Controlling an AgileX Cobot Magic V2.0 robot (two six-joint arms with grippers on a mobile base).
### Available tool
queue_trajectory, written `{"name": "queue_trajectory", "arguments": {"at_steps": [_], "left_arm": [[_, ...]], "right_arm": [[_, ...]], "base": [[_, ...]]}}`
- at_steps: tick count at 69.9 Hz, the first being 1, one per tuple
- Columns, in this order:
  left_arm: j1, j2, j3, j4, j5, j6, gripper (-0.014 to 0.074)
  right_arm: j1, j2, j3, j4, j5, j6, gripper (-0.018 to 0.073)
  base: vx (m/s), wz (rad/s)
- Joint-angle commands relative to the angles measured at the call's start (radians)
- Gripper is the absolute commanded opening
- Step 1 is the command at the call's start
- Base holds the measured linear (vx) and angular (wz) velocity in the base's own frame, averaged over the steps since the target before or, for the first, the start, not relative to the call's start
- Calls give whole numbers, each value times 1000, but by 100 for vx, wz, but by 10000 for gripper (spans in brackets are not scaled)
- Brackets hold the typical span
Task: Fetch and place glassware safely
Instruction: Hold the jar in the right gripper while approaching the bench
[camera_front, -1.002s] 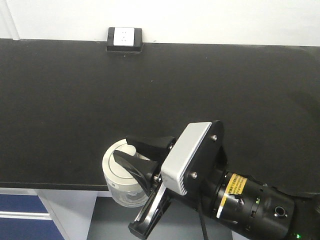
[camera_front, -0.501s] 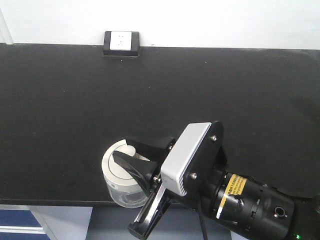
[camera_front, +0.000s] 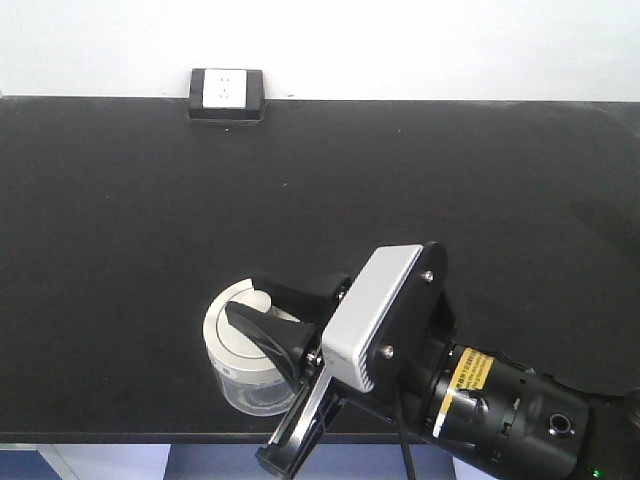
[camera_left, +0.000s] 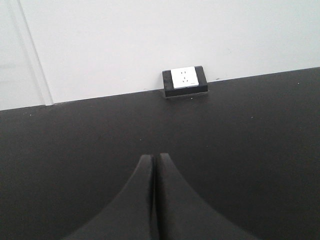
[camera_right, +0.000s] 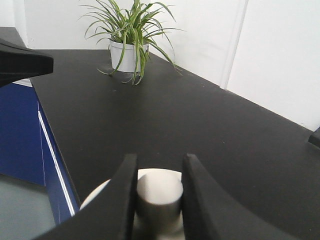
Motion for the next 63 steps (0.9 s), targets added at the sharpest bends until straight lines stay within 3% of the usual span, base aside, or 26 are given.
{"name": "queue_trajectory", "arguments": {"at_steps": [1, 63], "left_arm": [[-7, 7, -27, -6, -70, -7, -7], [-7, 7, -27, -6, -70, -7, -7]], "right_arm": [[-1, -33, -32, 2, -107, -7, -3], [-1, -33, -32, 2, -107, -7, -3]], "base": [[6, -2], [5, -1]]}}
